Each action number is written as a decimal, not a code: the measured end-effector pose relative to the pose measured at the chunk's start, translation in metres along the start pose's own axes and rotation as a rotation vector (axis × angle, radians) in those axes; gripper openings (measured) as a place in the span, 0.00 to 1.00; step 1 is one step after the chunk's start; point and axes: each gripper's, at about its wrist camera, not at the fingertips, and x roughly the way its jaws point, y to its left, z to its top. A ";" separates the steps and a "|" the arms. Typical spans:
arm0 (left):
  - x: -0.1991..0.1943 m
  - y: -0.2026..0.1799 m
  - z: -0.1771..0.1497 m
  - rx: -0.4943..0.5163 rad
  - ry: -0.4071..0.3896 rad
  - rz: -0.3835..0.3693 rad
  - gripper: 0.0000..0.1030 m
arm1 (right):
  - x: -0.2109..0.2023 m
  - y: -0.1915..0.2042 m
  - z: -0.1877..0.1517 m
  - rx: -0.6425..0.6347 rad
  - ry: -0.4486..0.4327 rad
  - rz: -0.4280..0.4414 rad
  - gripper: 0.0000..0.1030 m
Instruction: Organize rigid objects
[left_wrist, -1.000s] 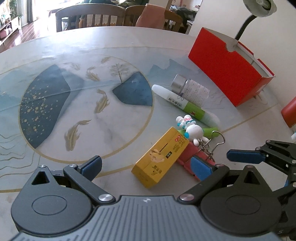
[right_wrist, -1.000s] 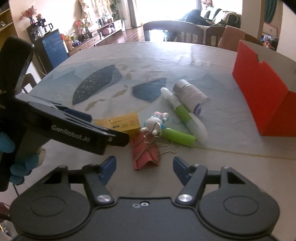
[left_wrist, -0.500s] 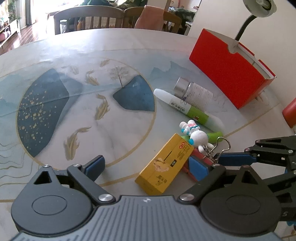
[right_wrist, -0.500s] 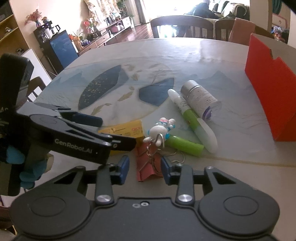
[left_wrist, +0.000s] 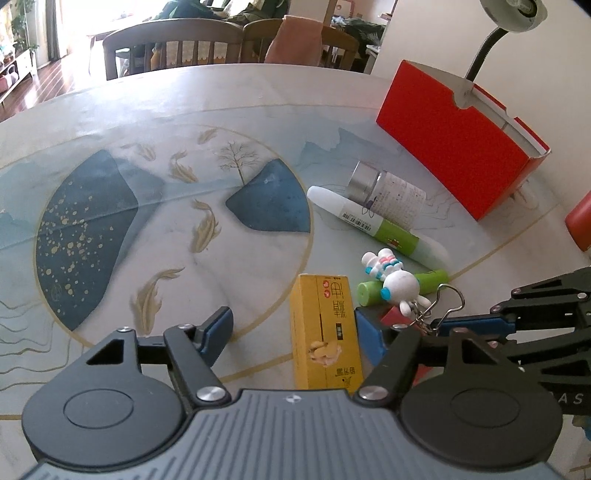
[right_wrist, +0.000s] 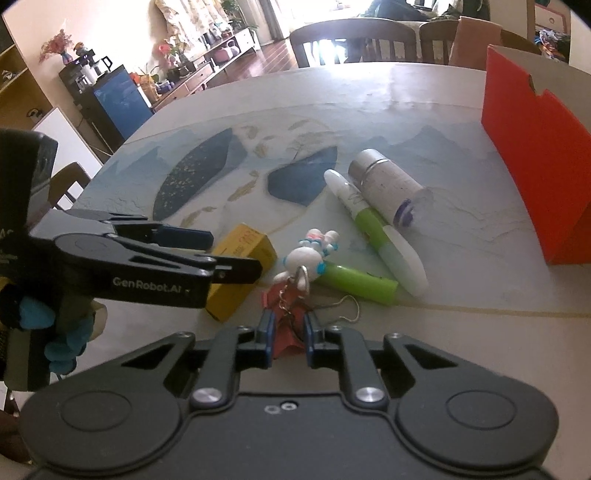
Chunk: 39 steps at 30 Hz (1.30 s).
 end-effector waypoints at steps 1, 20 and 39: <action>0.000 0.000 0.000 0.001 0.000 0.001 0.69 | -0.001 0.000 -0.001 0.000 0.000 -0.003 0.14; 0.000 -0.002 0.001 0.022 -0.007 0.029 0.36 | -0.019 -0.005 0.053 0.062 -0.014 -0.009 0.34; -0.003 -0.005 -0.006 0.064 -0.035 0.034 0.36 | 0.047 0.004 0.072 0.137 0.169 -0.141 0.45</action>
